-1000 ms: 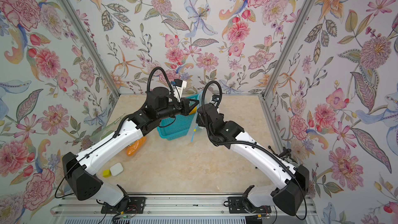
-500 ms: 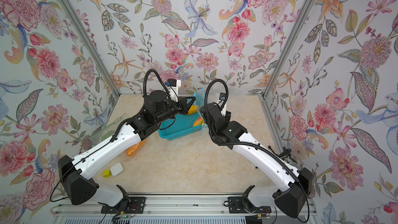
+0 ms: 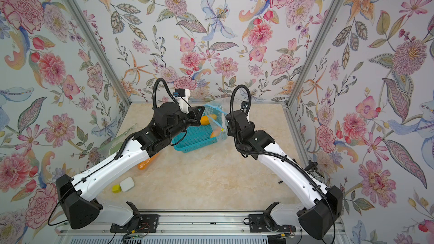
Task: Place the mango in a zip-top bag and seal the zipper
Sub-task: Open the zipper of the food storage bag.
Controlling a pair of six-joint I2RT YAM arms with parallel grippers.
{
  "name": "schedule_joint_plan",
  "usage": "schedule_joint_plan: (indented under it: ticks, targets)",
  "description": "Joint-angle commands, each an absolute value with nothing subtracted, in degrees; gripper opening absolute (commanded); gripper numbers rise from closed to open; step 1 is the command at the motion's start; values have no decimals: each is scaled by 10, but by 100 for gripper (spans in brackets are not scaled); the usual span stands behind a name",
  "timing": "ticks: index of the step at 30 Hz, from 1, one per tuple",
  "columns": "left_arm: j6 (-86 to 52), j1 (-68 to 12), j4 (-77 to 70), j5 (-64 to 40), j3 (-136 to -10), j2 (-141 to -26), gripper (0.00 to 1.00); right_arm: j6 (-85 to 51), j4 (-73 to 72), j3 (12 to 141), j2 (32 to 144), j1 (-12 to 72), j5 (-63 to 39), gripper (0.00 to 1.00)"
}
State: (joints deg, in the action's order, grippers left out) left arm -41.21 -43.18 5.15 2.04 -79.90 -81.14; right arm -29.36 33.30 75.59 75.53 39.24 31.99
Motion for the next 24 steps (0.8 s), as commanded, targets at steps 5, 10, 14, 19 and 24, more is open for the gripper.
schedule_joint_plan:
  ticks: [5, 10, 14, 19, 24]
  targets:
    - [-304, -424, 68, 166, -822, -731, 0, -194, 313, 818, 777, 391, 161, 53]
    - [-276, -424, 83, 227, -817, -703, 0, -175, 227, 865, 827, 392, -6, 65]
    - [-244, -423, 103, 311, -829, -695, 0, -168, 209, 912, 856, 396, -82, 73]
    - [-198, -422, 117, 407, -871, -713, 0, -171, 181, 908, 844, 376, -159, 80]
    - [-131, -420, 117, 467, -922, -762, 0, -210, 124, 846, 811, 326, -224, 89]
